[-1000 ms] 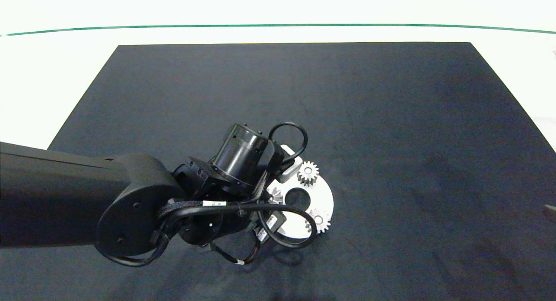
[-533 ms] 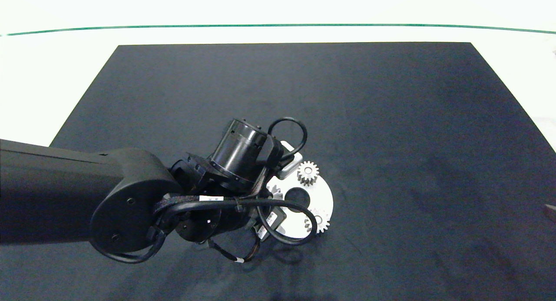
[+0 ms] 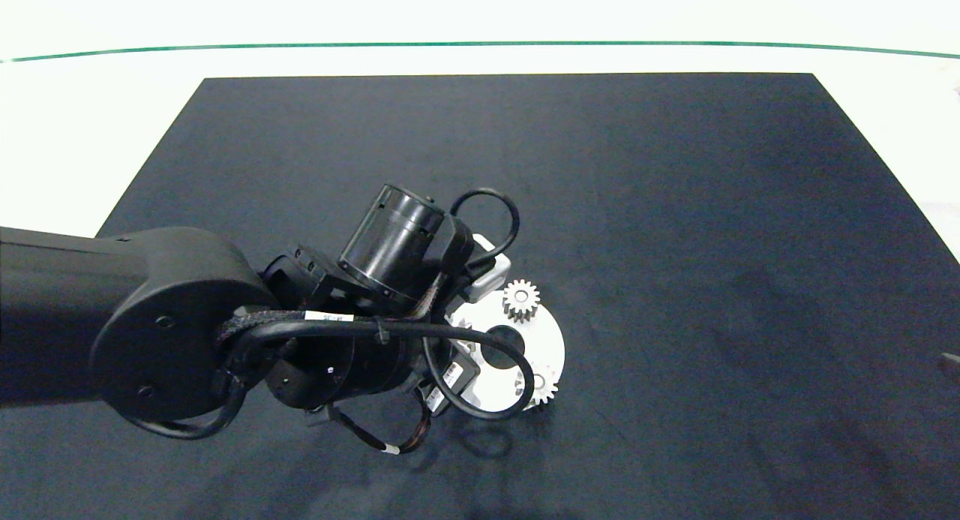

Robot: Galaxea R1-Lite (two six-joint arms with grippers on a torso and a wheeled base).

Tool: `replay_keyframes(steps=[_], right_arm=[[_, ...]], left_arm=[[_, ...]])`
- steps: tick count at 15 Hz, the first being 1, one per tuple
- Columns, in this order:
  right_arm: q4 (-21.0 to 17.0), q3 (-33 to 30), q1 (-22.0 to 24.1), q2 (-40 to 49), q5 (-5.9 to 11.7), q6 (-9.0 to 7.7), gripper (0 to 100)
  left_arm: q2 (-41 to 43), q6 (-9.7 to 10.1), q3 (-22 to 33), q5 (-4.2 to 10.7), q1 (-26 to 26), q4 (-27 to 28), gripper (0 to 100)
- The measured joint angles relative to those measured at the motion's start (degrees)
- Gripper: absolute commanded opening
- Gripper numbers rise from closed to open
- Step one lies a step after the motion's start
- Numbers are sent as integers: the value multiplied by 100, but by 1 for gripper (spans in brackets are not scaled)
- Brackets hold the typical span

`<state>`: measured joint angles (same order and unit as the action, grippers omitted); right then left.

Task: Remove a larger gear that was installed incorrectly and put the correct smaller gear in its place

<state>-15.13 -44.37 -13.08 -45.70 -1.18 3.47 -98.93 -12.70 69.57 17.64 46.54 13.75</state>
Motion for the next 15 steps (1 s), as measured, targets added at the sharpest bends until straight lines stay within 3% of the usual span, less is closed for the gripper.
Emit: replay_keyframes(steps=[7, 11, 15], right_arm=[[0, -6, 0, 34, 6, 2, 100], [0, -17, 0, 65, 15, 2, 100], [0, -20, 7, 100, 33, 2, 100]], left_arm=[[260, 163, 49, -1, -90, 66, 40], [560, 173, -45, 2, -652, 297, 40], [990, 174, -469, -4, -1212, 347, 40]])
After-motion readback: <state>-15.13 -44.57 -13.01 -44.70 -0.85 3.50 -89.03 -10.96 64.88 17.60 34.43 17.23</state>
